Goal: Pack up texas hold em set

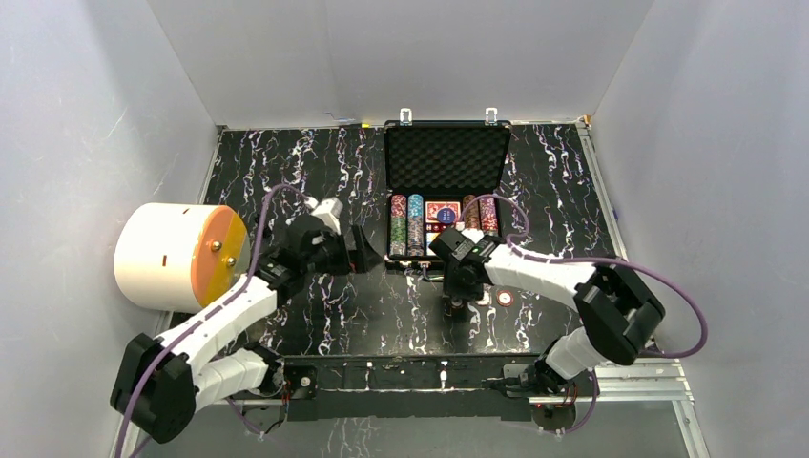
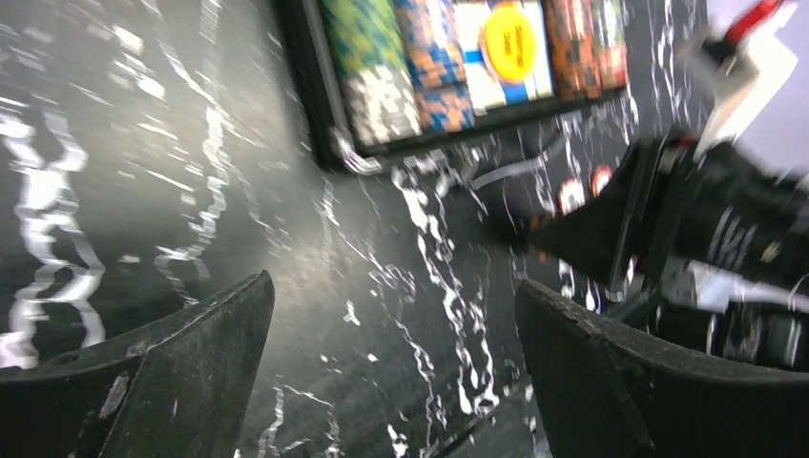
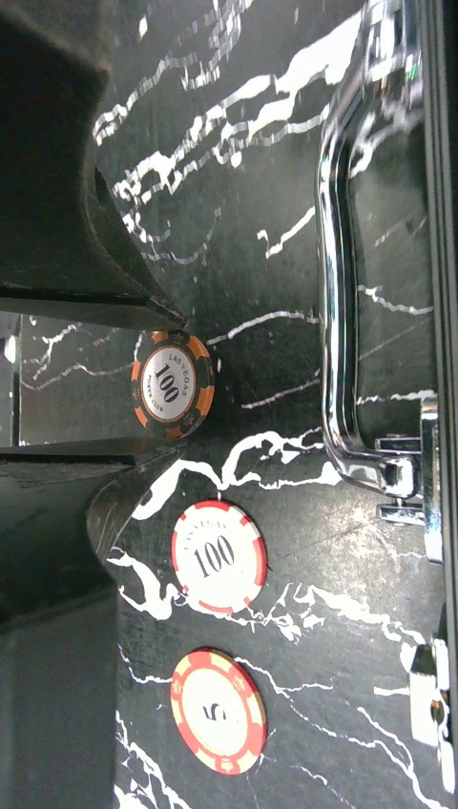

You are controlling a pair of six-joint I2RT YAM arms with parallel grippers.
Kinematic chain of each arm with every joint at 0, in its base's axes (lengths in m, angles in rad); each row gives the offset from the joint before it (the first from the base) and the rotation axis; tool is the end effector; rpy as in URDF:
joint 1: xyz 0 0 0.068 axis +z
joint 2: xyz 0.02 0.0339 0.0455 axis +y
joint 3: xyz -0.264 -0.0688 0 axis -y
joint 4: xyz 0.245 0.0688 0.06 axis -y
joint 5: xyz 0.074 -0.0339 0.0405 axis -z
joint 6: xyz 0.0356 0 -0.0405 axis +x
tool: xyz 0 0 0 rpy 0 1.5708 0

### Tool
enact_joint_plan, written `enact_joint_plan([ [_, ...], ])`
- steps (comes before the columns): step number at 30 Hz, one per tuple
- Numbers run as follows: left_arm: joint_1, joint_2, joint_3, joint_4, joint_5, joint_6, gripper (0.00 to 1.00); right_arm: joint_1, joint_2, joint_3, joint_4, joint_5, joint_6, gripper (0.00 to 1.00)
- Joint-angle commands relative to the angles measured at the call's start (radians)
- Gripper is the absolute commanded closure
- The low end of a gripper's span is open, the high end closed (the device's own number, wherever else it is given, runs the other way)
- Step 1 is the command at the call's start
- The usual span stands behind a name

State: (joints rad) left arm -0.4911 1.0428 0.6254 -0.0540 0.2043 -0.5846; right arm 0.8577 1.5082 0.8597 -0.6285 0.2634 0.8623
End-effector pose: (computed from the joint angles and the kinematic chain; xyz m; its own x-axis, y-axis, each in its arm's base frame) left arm 0.2014 -0.1159 0.2476 -0.6768 -0.2509 -0.6921 0.2970 0.7672 -0.5685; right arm 0.1813 0.1954 0.1731 -0.9245 0.0519 -0.3777 0.0324 0.9978 0.0577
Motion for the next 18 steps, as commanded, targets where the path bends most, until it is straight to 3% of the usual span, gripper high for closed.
enact_joint_plan([
  [1,-0.144,0.041,-0.069,0.172,0.046,-0.043,0.03,-0.005,-0.106,-0.002,0.016,0.025,0.072,0.53],
  [9,-0.340,0.196,-0.190,0.656,-0.029,-0.172,0.02,-0.052,-0.242,-0.036,0.095,-0.068,0.180,0.52],
  [18,-0.463,0.376,-0.177,0.922,-0.153,-0.239,0.25,-0.068,-0.358,-0.103,0.249,-0.120,0.365,0.52],
])
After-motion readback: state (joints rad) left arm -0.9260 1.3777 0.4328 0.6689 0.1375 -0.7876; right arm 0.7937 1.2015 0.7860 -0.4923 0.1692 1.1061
